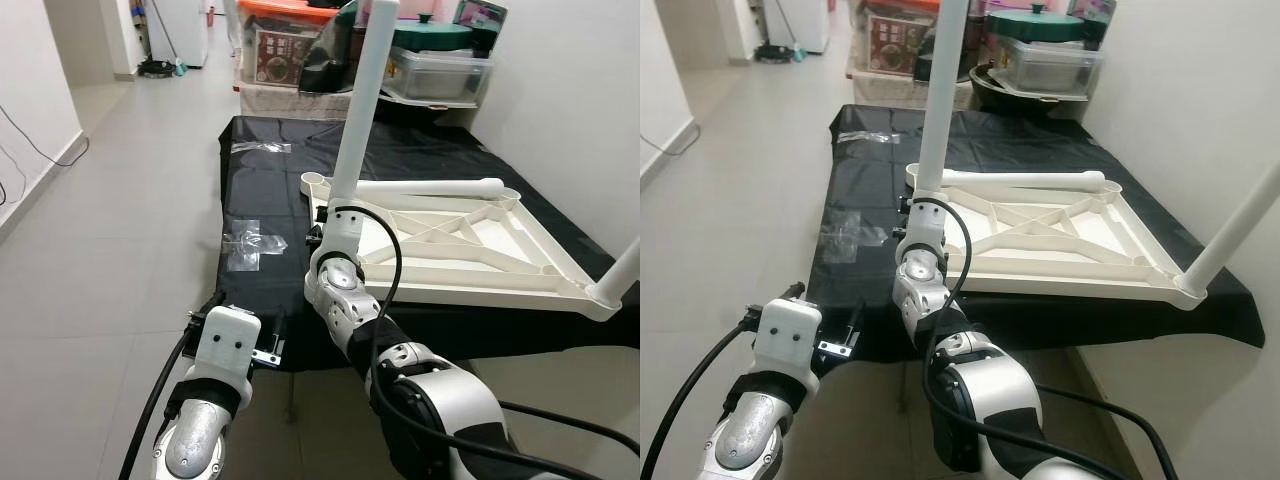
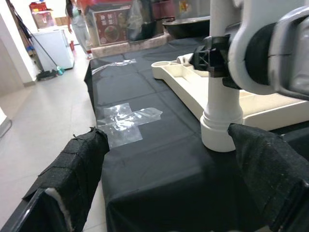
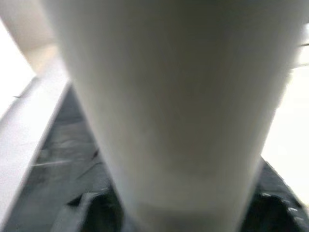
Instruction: Building children table
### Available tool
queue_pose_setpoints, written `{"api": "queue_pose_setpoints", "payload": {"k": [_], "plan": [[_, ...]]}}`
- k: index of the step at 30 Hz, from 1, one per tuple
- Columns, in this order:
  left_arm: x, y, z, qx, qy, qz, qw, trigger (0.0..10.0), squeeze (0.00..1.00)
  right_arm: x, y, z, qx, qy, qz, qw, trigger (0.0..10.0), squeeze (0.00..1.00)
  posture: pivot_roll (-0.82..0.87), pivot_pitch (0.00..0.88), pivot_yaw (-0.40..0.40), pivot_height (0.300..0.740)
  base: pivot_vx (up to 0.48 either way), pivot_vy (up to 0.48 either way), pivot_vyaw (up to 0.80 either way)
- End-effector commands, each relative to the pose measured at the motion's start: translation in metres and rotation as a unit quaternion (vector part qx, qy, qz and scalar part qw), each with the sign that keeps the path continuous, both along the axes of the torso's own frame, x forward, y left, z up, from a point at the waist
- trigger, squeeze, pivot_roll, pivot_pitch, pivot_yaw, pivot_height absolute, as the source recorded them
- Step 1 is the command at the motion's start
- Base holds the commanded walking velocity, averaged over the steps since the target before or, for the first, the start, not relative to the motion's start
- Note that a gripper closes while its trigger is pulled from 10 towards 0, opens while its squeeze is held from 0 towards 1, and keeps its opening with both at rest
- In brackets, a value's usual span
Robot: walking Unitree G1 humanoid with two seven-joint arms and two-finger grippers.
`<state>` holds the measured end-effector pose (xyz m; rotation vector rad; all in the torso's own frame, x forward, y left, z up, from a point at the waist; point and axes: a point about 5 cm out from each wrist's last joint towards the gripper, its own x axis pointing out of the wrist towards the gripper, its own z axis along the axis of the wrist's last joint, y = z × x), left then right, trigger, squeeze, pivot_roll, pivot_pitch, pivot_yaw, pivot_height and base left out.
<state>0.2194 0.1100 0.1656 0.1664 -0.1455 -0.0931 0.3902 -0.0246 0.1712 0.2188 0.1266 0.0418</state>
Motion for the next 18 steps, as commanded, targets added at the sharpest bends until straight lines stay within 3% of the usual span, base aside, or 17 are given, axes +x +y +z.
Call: {"api": "queue_pose_setpoints", "payload": {"k": [1,3,4,8,9,10,11,13,14,15,18], "plan": [[-0.001,0.0,-0.002,0.003,0.002,0.0,1.0,10.0,0.0,-0.004,0.006,-0.004,0.014,-0.002,0.019,1.0,10.0,1.0,0.09,0.055,-0.105,0.74,0.0,0.0,0.0],[-0.001,0.001,-0.002,0.003,0.002,0.001,1.0,10.0,0.0,0.0,0.001,0.002,0.013,-0.018,0.021,1.0,10.0,1.0,0.09,0.055,-0.105,0.74,0.0,0.0,0.0],[-0.001,0.001,-0.002,0.003,0.002,0.001,1.0,10.0,0.0,0.006,-0.004,0.015,0.025,-0.047,0.049,0.997,10.0,0.0,0.09,0.055,-0.105,0.74,0.0,0.0,0.0],[-0.001,0.0,-0.002,0.003,0.002,-0.001,1.0,10.0,0.0,0.009,-0.006,0.028,0.029,-0.079,0.099,0.992,10.0,0.0,0.09,0.055,-0.105,0.74,0.0,0.0,0.0],[-0.001,0.0,-0.002,0.003,0.002,-0.001,1.0,10.0,0.0,0.01,-0.004,0.033,0.038,-0.087,0.155,0.983,10.0,0.0,0.08,0.049,-0.103,0.74,0.0,0.0,0.0],[0.0,0.0,-0.002,0.003,0.002,-0.002,1.0,10.0,0.0,0.009,-0.002,0.036,0.032,-0.096,0.238,0.966,10.0,0.0,0.07,0.045,-0.101,0.74,0.0,0.0,0.0],[0.0,0.0,-0.002,0.003,0.002,-0.002,1.0,10.0,0.0,0.009,-0.002,0.036,0.032,-0.096,0.238,0.966,10.0,0.0,0.07,0.045,-0.101,0.74,0.0,0.0,0.0],[0.0,-0.001,-0.002,0.002,0.002,-0.003,1.0,10.0,0.0,0.004,-0.002,0.03,-0.002,-0.085,0.348,0.934,10.0,0.0,0.07,0.045,-0.101,0.74,0.0,0.0,0.0],[0.0,-0.001,-0.002,0.002,0.002,-0.003,1.0,10.0,0.0,0.004,-0.002,0.03,-0.002,-0.085,0.348,0.934,10.0,0.0,0.07,0.045,-0.101,0.74,0.0,0.0,0.0],[0.0,-0.001,-0.002,0.002,0.002,-0.003,1.0,10.0,0.0,0.002,-0.003,0.027,-0.014,-0.076,0.387,0.919,10.0,0.0,0.07,0.045,-0.101,0.74,0.0,0.0,0.0],[-0.001,-0.003,-0.002,0.002,0.002,-0.004,1.0,10.0,0.0,-0.01,-0.001,0.012,-0.075,-0.047,0.504,0.859,10.0,0.0,0.08,0.039,-0.104,0.74,0.0,0.0,0.0]]}}
